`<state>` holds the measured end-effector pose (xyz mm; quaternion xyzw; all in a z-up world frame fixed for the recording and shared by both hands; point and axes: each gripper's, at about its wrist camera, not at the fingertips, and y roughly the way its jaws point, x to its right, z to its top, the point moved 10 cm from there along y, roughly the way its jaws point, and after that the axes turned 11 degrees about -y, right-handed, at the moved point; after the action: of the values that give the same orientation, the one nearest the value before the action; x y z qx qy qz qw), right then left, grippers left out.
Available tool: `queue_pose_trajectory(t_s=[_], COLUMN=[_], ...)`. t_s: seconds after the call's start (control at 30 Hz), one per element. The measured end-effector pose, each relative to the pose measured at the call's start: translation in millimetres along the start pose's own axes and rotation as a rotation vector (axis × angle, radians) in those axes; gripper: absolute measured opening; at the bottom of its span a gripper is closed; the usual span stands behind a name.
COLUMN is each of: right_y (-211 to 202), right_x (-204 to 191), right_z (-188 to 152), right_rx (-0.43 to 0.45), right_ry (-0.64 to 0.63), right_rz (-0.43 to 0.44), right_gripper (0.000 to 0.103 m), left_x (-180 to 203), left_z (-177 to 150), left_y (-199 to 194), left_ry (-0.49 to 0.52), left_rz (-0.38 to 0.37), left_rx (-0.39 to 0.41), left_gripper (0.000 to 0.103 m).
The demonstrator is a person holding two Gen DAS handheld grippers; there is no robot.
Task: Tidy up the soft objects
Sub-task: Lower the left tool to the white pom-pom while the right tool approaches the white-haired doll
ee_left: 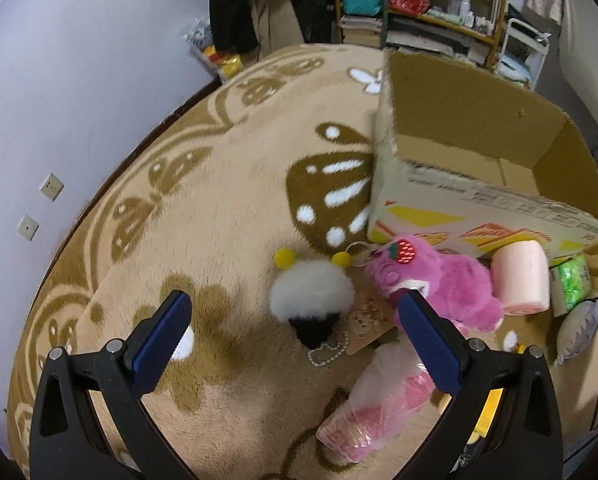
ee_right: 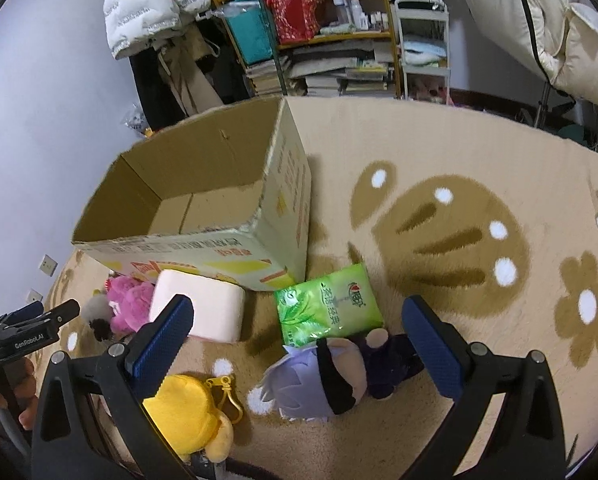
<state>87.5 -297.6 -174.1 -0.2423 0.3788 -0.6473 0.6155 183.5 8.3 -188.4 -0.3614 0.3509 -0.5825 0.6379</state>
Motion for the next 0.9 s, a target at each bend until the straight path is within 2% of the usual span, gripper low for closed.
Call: queue_pose_trajectory(t_s=[0.2, 0.37, 0.8, 0.9], right_y=[19.1, 33.8, 45.1, 47.0], right_x=[3.2, 11.6, 15.8, 18.2], right_z=[-6.1, -23.4, -37.5, -46.4], right_rx=[-0.056, -0.14, -0.198, -0.237], right_ry=[-0.008, 0.019, 0.013, 0.038], right_rz=[-0.001, -0.023, -0.06, -0.057], right_gripper=[0.103, 0.103, 0.103, 0.103], left_x=[-7.1, -10.4, -11.1, -10.3], left_z=[-1.8, -4.2, -13.1, -13.9], left_y=[19.3, 32.6, 56.7, 60.9], left_ry=[-0.01, -0.016, -0.044, -0.042], left_rz=[0.029, 0.042, 0.05, 0.05], left_rx=[-0.043, -0.074, -0.16, -0.166], left_gripper=[0.102, 0.102, 0.102, 0.102])
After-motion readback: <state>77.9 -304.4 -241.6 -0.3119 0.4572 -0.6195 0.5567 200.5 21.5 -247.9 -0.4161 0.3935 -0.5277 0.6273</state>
